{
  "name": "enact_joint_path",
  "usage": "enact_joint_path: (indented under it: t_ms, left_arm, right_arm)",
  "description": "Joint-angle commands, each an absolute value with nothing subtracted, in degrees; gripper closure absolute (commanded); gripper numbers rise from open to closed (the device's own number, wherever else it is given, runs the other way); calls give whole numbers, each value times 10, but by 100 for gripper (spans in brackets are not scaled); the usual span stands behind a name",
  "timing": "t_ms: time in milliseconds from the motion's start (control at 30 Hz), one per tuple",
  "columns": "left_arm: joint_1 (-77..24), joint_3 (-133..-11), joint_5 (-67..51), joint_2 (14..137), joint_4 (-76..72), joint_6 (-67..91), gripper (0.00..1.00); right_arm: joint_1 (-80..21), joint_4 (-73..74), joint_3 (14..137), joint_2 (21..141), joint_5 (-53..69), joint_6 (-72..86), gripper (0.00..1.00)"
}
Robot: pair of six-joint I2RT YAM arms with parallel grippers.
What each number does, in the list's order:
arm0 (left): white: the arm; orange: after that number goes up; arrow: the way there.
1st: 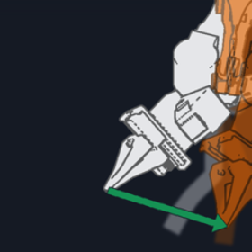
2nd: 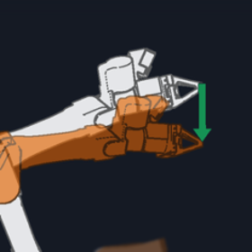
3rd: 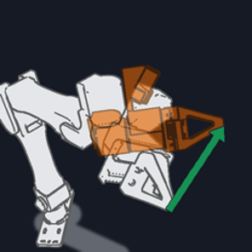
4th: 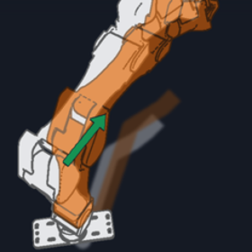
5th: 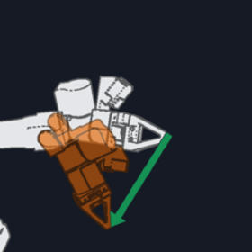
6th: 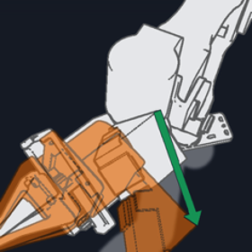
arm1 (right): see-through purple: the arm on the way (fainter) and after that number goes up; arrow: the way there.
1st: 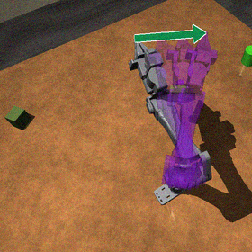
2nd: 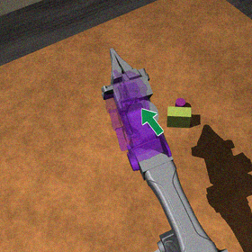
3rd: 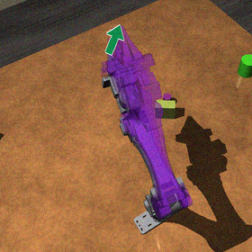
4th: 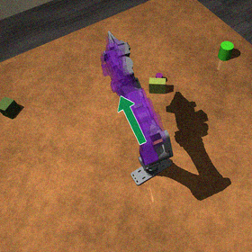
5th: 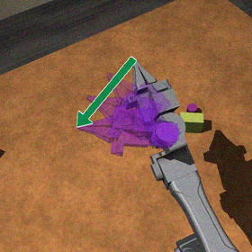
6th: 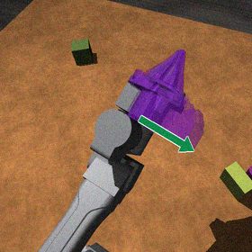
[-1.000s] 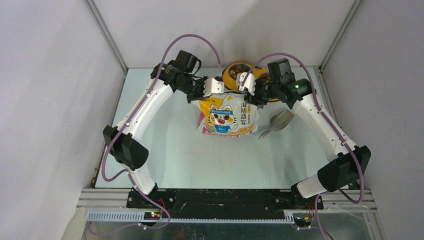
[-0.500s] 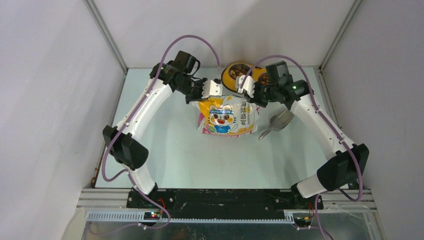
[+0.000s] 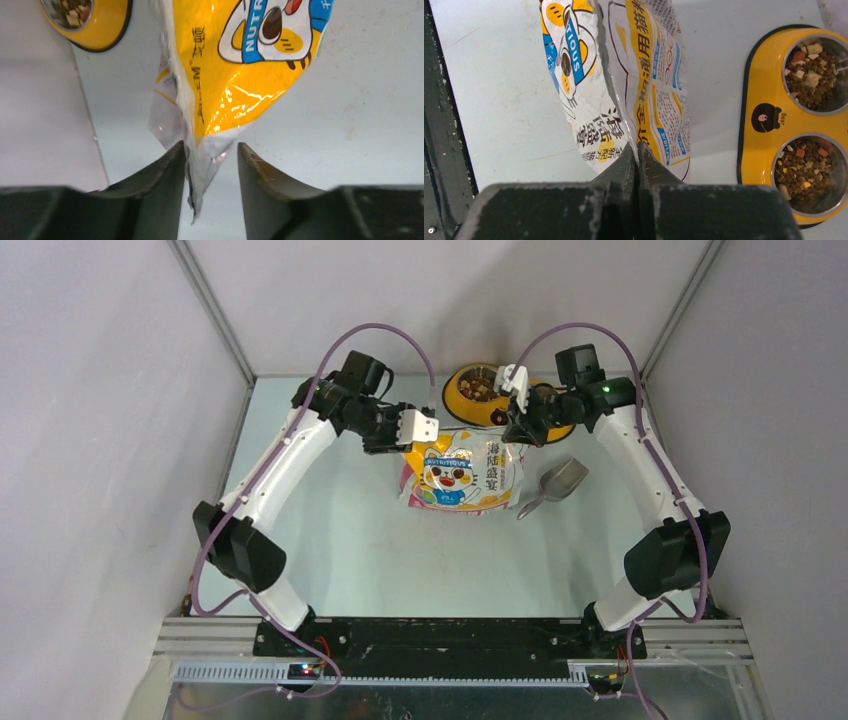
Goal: Serve the pet food
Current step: Close the pet food bag at the center of the board.
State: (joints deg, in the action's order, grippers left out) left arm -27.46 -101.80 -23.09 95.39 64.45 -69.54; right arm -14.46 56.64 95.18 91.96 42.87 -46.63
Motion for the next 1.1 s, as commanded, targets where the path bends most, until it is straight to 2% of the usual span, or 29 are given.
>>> enact_joint_path:
  t_ms: [0, 133, 300, 433, 633, 700, 733, 800, 1000, 1033, 1067]
  left_arm:
    - [-280, -1015, -199, 923, 633, -665, 47]
    - [-314, -1016, -179, 931, 592, -642, 40]
    - [-326, -1052, -199, 958, 574, -612, 40]
    - [-343, -1064, -200, 970, 566, -602, 43]
    - [-355, -1082, -199, 991, 555, -581, 60]
    - [-355, -1084, -201, 996, 551, -574, 74]
    - [-356, -1085, -201, 998, 548, -572, 91]
    - [-356, -1085, -205, 999, 546, -566, 99]
    - [-355, -1090, -233, 992, 546, -554, 99]
    - [-355, -1091, -235, 991, 544, -546, 88]
    - [-355, -1095, -237, 991, 540, -543, 81]
  right_arm:
    - [-120, 504, 970, 880, 448, -439, 100]
    - [-121, 498, 969, 879, 451, -432, 100]
    - [-121, 493, 965, 877, 448, -427, 100]
    - [-121, 489, 965, 877, 445, -425, 100]
    - [-120, 483, 965, 877, 446, -420, 100]
    - [-120, 483, 965, 878, 446, -420, 100]
    - [-120, 484, 965, 877, 445, -420, 100]
    - [-120, 486, 967, 878, 444, -421, 100]
    - [-113, 486, 967, 878, 452, -418, 100]
    - [-111, 485, 966, 878, 454, -417, 100]
    - [-110, 485, 966, 878, 458, -415, 100]
